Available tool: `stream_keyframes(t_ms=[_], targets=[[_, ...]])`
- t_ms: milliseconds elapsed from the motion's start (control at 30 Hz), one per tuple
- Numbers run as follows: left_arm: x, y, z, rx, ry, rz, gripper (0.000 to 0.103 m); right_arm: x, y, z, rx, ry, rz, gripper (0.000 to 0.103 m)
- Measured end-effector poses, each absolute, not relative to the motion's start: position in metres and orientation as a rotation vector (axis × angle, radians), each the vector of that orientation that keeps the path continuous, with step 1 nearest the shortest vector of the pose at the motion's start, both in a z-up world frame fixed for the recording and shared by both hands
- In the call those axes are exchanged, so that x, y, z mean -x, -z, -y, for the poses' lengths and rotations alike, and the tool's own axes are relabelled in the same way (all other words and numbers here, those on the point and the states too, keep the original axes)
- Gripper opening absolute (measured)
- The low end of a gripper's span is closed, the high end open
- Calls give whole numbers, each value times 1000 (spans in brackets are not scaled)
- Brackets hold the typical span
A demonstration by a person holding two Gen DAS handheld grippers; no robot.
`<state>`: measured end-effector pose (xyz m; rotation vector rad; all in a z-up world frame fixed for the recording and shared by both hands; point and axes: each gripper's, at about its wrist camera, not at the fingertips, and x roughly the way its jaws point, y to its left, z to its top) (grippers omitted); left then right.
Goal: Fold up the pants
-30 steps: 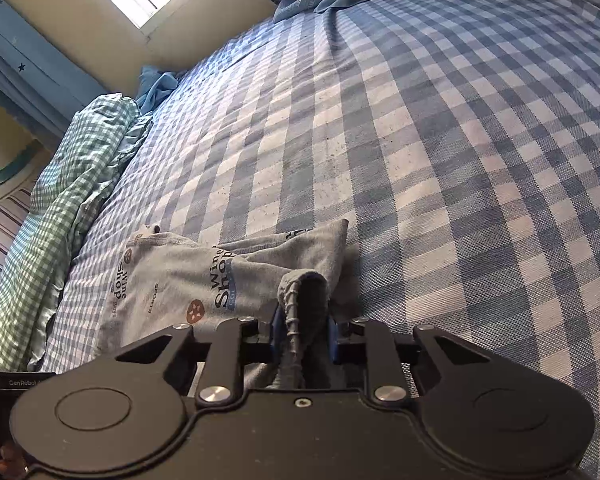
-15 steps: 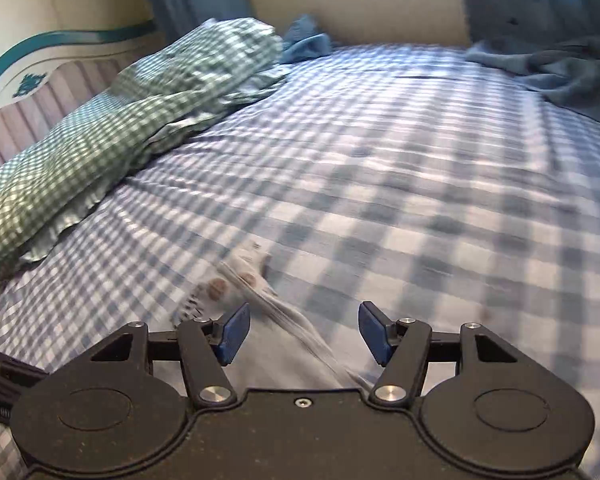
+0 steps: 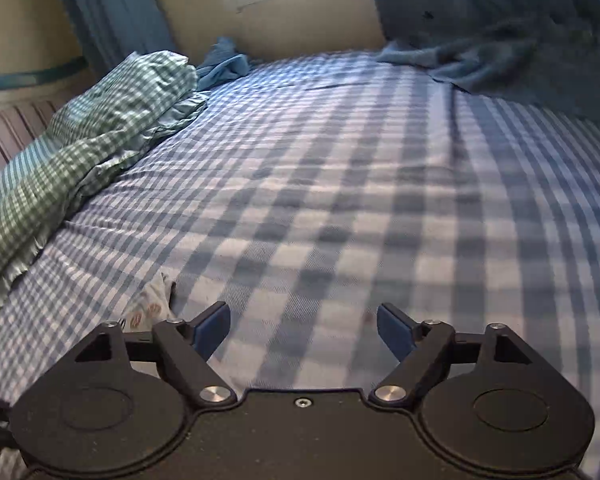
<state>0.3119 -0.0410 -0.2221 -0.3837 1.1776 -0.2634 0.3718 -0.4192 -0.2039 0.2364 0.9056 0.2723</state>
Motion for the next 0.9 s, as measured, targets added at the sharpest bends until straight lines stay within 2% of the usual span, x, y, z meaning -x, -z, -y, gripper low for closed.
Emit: stream_keyframes(t_ms=[67,133,233,300,433,467,600,900], targets=[[-316,225,45,383,265,-1196,60,-335,213,450,-346,-258,-955,84],[-318,230,51,370,268,-1227,41,-305,227,472,-456,-254,-1010,76],[-314,233,57,352,247,-1236,35,-286,240,476,-546,-288,-1031,61],[-315,232,59,343,233,-1240,29,-286,244,475,-585,-282,-1027,42],[-314,227,63,326,219,-1250,17,-287,245,473,-627,-221,-1015,27],[-314,224,65,315,220,-1248,16,-286,243,472,-620,-209,-1011,18],[-309,209,66,310,216,-1236,12,-276,227,460,-562,-183,-978,12],[-302,167,64,299,252,-1196,11,-274,185,433,-472,-199,-917,11]])
